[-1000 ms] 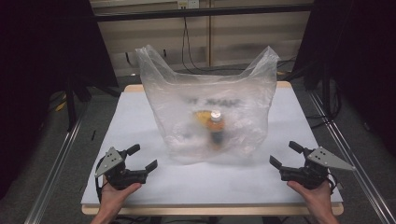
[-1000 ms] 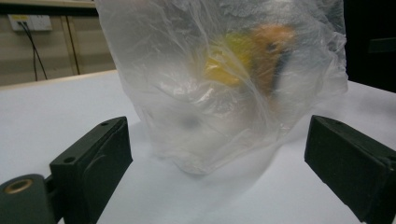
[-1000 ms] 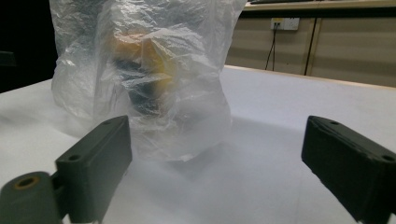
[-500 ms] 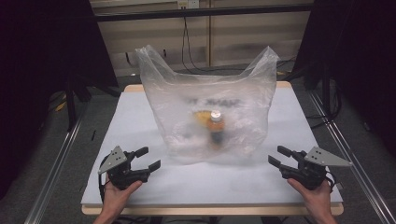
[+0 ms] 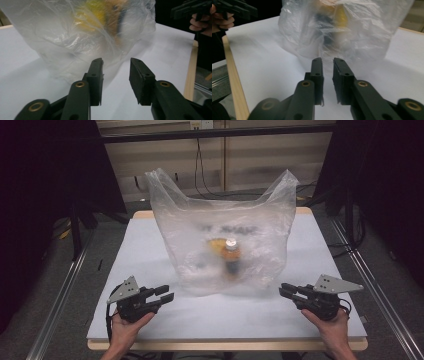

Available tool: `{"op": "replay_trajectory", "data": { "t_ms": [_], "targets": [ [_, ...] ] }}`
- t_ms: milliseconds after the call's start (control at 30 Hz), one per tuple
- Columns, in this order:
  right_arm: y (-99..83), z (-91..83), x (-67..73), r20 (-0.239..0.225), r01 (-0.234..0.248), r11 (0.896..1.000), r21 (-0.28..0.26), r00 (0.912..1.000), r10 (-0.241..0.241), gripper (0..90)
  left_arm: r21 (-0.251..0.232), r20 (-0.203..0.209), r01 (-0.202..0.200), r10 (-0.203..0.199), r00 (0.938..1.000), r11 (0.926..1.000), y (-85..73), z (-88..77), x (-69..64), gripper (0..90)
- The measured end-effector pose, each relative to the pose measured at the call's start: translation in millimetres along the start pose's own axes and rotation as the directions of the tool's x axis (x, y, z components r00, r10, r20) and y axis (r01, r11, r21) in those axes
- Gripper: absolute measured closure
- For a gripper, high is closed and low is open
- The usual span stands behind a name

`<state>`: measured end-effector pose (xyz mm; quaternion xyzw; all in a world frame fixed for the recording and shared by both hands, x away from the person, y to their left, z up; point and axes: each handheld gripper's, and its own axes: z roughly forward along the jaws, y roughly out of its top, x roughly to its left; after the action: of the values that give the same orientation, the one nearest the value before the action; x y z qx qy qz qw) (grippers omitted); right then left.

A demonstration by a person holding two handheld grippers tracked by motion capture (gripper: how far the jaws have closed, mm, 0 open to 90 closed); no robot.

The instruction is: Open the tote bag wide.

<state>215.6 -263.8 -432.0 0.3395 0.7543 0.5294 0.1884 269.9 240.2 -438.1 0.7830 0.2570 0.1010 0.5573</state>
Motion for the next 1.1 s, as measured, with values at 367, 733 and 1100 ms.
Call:
{"op": "replay_trajectory", "data": {
  "t_ms": [367, 733, 1100],
  "targets": [
    [17.6, 6.4, -5.9, -0.111, -0.034, 0.999, 0.012, 0.9933, 0.035, 90.0, 0.013, 0.068, 0.000, -0.001, 0.9977, 0.9999, 10.3, 13.6, -0.6, 90.0],
    [42.5, 18.1, -11.1, -0.138, -0.045, 0.999, -0.024, 0.9896, 0.041, 90.0, 0.025, 0.116, -0.005, 0.002, 0.9933, 0.9997, 23.3, 25.7, -0.3, 90.0],
    [67.4, 33.5, -14.3, -0.150, -0.066, 0.994, -0.089, 0.9873, 0.052, 90.0, -0.041, 0.143, -0.006, 0.012, 0.9896, 0.9991, 50.2, 32.4, 1.1, 90.0]
  ]
}}
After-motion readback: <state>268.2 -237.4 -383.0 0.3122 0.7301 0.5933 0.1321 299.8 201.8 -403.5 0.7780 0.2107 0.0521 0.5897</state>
